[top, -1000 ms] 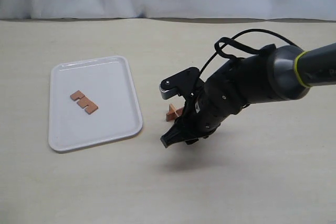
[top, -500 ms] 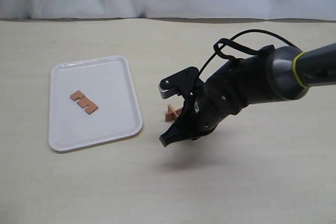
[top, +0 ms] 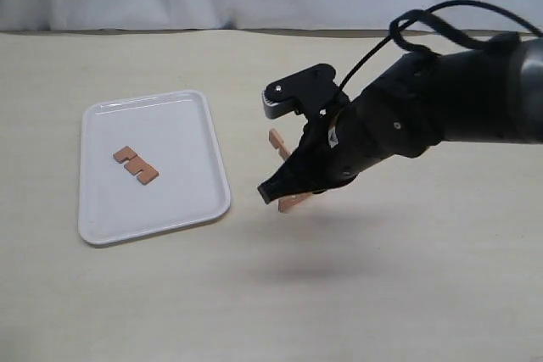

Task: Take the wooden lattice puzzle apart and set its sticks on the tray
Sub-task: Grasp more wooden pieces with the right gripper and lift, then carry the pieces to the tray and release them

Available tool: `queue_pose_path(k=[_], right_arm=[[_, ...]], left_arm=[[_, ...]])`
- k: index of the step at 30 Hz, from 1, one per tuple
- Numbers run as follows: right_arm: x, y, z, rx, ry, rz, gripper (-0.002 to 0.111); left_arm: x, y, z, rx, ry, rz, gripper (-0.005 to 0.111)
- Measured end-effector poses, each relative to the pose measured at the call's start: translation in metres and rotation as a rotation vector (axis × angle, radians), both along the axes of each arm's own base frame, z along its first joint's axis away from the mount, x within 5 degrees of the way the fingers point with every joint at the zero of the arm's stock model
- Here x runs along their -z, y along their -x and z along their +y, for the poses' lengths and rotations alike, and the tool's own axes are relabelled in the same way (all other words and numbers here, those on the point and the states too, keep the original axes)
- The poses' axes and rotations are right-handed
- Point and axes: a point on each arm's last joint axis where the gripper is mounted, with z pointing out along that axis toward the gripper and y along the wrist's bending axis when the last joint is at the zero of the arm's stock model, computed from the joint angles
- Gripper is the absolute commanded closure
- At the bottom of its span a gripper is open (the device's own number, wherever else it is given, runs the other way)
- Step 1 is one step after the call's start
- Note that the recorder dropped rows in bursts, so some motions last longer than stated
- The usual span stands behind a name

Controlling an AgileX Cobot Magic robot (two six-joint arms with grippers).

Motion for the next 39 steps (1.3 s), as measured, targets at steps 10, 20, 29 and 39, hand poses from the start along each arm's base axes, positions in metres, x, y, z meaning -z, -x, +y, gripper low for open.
queue_pose_path(k=[10, 20, 29, 39], right_arm=[[0.004, -0.039, 0.083, -0.065, -0.257, -0.238, 0.104], [0.044, -0.087, 0.118, -0.023, -0.292, -0.18, 0.058], [-0.014, -0.07, 0.106, -0.092, -0.197, -0.161, 0.052], [-0.08, -0.025, 0.062, -0.166, 0.14, 0.011, 0.052]], left_arm=[[0.0, 0.0, 0.0, 0.0, 0.0, 0.0, 0.107], [0.0, 0.0, 0.0, 0.0, 0.0, 0.0, 0.107], [0.0, 0.0, 0.0, 0.0, 0.0, 0.0, 0.107], [0.0, 0.0, 0.0, 0.0, 0.0, 0.0, 0.107]])
